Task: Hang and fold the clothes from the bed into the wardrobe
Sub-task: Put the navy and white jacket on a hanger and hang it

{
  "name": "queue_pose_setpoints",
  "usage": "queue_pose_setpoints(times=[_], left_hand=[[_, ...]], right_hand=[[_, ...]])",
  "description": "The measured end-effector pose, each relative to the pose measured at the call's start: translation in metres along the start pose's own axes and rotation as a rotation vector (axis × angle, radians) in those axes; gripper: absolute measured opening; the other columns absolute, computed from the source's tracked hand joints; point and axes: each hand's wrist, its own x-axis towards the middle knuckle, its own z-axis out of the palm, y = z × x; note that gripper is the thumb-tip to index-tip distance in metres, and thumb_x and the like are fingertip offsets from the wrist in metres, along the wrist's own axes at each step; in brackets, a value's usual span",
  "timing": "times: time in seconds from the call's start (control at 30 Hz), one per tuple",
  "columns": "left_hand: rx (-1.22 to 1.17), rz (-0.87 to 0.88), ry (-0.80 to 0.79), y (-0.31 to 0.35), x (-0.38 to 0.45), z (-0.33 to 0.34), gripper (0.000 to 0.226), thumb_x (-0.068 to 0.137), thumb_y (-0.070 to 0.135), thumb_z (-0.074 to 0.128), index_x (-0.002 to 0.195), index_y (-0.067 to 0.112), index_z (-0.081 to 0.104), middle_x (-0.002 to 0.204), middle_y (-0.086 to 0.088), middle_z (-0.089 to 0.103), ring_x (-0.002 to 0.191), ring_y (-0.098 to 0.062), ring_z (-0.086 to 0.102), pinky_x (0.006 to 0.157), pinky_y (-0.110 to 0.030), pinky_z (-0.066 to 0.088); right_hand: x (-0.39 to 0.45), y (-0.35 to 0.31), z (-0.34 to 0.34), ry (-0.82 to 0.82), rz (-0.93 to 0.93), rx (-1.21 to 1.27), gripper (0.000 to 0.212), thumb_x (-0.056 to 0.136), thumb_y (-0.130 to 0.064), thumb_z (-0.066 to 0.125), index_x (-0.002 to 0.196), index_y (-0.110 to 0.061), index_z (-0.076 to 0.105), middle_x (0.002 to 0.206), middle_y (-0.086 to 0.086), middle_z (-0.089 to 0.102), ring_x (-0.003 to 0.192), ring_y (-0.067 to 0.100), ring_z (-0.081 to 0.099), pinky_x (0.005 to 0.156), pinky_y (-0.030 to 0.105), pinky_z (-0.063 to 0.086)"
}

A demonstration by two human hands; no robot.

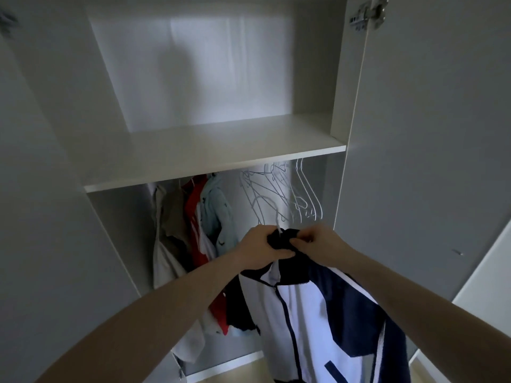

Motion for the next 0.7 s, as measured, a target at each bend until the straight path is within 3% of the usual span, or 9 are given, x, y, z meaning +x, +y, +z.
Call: queue_pose_setpoints(times=[0.07,0.17,0.27,0.33,0.4,0.53,0.67,0.7], left_hand=[[0.026,-0.003,0.058,-0.004,0.013,0.006,0.034,0.079,0.029,0.089,0.075,0.005,0.065,0.073,-0.005,0.067,0.071,-0.015,0.063,0.069,-0.034,0.054],[0.043,0.024,0.042,-0.013,0.032,0.016,0.017,0.085,0.016,0.083,0.074,0.008,0.072,0.081,-0.006,0.073,0.080,-0.017,0.069,0.081,-0.042,0.060],[0.037,0.010,0.054,-0.028,0.043,0.023,0.006,0.089,0.005,0.074,0.085,0.003,0.077,0.091,-0.009,0.077,0.093,-0.023,0.072,0.089,-0.046,0.058],[0.044,-0.025,0.104,-0.037,0.052,0.022,0.007,0.089,-0.002,0.069,0.085,-0.003,0.075,0.091,-0.014,0.076,0.090,-0.022,0.071,0.087,-0.048,0.058],[0.059,-0.046,0.141,-0.041,0.064,0.018,0.012,0.088,-0.007,0.069,0.078,-0.002,0.071,0.089,-0.015,0.071,0.087,-0.023,0.065,0.086,-0.049,0.056],[0.212,-0.036,0.195,-0.045,0.086,0.010,0.006,0.086,-0.001,0.076,0.081,-0.001,0.074,0.102,-0.018,0.061,0.098,-0.028,0.057,0.090,-0.038,0.049],[0.177,-0.179,0.190,-0.053,0.106,-0.004,0.017,0.091,-0.006,0.059,0.078,-0.002,0.068,0.089,-0.016,0.063,0.084,-0.025,0.056,0.073,-0.033,0.049],[0.151,-0.228,0.194,-0.055,0.112,-0.007,0.018,0.092,-0.006,0.054,0.084,-0.002,0.069,0.089,-0.014,0.063,0.084,-0.025,0.058,0.072,-0.032,0.049]], right_hand=[[0.005,0.003,-0.002,-0.029,-0.011,0.027,0.028,0.097,-0.028,0.068,0.078,-0.007,0.072,0.064,0.004,0.062,0.061,0.016,0.059,0.060,0.019,0.045],[0.008,0.021,-0.021,-0.124,0.019,-0.024,0.024,0.097,-0.038,0.064,0.094,-0.017,0.077,0.087,0.002,0.076,0.084,0.016,0.071,0.085,0.028,0.053],[0.001,0.053,-0.039,-0.257,0.045,-0.185,0.030,0.098,-0.042,0.063,0.082,-0.017,0.069,0.071,-0.007,0.062,0.068,0.009,0.056,0.077,0.024,0.047],[-0.005,0.071,-0.037,-0.320,0.044,-0.211,0.036,0.100,-0.038,0.060,0.081,-0.008,0.063,0.069,-0.004,0.054,0.064,0.008,0.048,0.070,0.025,0.042],[-0.010,0.081,-0.025,-0.330,0.039,-0.139,0.030,0.101,-0.033,0.058,0.079,-0.012,0.062,0.067,-0.006,0.054,0.059,0.003,0.047,0.066,0.021,0.042],[-0.005,0.081,0.021,-0.169,0.000,0.040,0.030,0.104,-0.027,0.052,0.075,-0.024,0.054,0.063,-0.013,0.053,0.058,-0.001,0.046,0.062,0.014,0.039],[0.029,0.072,0.063,0.069,-0.002,0.199,0.027,0.105,-0.021,0.050,0.077,-0.017,0.054,0.069,-0.002,0.056,0.065,0.010,0.047,0.069,0.027,0.045],[0.040,0.066,0.071,0.105,0.002,0.225,0.027,0.104,-0.020,0.049,0.078,-0.017,0.053,0.069,-0.003,0.056,0.064,0.010,0.048,0.066,0.022,0.043]])
